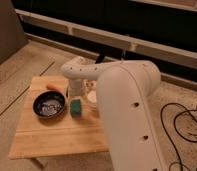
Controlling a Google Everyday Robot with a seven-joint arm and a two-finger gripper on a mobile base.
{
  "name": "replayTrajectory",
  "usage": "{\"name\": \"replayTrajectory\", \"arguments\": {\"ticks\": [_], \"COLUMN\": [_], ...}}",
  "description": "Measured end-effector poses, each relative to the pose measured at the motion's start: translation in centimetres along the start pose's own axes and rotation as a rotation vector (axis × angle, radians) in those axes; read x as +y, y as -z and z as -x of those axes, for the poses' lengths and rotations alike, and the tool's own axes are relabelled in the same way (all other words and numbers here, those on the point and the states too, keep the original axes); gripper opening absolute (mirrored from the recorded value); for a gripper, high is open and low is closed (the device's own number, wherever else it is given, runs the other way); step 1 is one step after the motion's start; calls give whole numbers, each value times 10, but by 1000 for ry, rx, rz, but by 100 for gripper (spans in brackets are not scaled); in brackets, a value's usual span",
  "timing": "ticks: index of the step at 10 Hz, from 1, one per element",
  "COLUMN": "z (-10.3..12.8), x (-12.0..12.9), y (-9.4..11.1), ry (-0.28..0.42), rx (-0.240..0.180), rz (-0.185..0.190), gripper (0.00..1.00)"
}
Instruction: Place the white sponge in the ceramic bowl
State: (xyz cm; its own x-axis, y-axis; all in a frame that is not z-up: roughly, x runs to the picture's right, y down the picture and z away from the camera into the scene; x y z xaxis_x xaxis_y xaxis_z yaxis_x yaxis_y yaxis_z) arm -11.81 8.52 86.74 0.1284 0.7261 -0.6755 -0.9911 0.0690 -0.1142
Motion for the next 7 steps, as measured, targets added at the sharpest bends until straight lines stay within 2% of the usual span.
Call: {"name": "replayTrajectory", "arguments": {"ticks": [2, 4, 7], "z": [-3, -4, 1], "x": [1, 2, 0], "y": [-6, -11, -10], "ry": [11, 16, 7], "rx": [20, 33, 31], "rz": [-7, -11, -3], "gripper": [58, 58, 58]}}
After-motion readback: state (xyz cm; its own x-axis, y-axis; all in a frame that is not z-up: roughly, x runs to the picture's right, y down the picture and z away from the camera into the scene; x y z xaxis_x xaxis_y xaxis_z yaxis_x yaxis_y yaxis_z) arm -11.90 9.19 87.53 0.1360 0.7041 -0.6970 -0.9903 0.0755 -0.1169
